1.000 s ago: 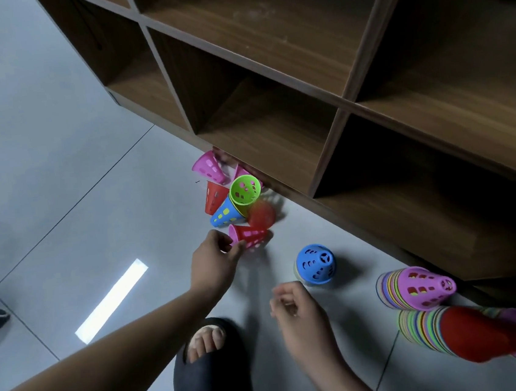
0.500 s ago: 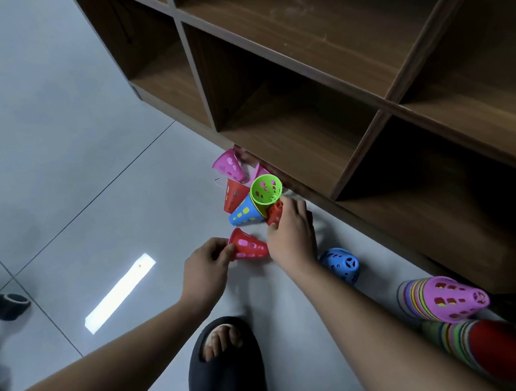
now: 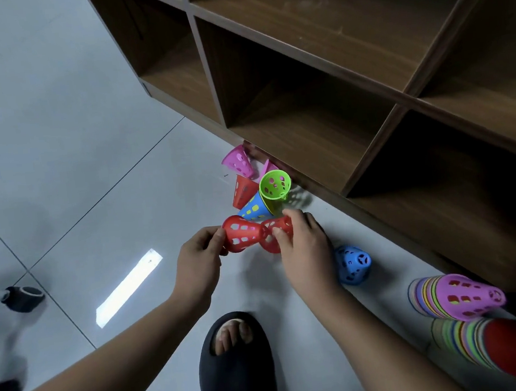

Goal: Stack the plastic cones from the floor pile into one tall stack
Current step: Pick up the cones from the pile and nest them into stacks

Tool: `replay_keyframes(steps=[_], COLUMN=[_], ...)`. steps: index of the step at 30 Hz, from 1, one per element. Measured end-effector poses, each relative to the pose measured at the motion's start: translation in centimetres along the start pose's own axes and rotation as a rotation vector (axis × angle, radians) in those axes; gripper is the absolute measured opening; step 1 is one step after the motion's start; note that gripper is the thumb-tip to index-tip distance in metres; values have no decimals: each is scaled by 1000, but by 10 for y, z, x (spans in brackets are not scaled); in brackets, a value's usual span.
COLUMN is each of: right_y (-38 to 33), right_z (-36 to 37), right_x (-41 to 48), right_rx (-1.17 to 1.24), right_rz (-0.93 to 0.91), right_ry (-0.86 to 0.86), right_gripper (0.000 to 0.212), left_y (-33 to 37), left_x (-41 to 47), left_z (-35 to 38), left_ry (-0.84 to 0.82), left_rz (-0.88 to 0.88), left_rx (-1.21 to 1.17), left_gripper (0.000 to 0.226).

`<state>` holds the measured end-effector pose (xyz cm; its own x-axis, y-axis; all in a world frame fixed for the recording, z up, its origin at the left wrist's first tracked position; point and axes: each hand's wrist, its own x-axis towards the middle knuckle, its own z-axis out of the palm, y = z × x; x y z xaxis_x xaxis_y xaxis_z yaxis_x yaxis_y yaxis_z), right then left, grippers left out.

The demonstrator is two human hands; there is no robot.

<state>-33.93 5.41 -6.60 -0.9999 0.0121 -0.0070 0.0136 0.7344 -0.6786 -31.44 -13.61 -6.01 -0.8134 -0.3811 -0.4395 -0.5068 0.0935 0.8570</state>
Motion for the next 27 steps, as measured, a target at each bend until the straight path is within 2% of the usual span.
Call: replay_keyframes(steps=[2,5,13,20,27], right_y=[-12,-20,-21,-6,10], right_z=[-26,-69,-146,-157,-153], right_x=[-10,-24,-58,-75,-76], right_rx=[108,139,226,239,151], right_rz=[-31,-39,60,115,91], right_ry=[91,193,326,365,278], right_gripper=[34,35,35,46,34], left_y=[1,1,31,46,47], left_x=[-2,-8,-41,-71,-81], left_z=[2,14,66,108,122], left_ry=[0,-47,-260,-422,-431], left_rz=[-16,-44,5,38,47], left_rx=[-54,-92,-172,-117,-23], left_gripper=[26,28,33,29,27])
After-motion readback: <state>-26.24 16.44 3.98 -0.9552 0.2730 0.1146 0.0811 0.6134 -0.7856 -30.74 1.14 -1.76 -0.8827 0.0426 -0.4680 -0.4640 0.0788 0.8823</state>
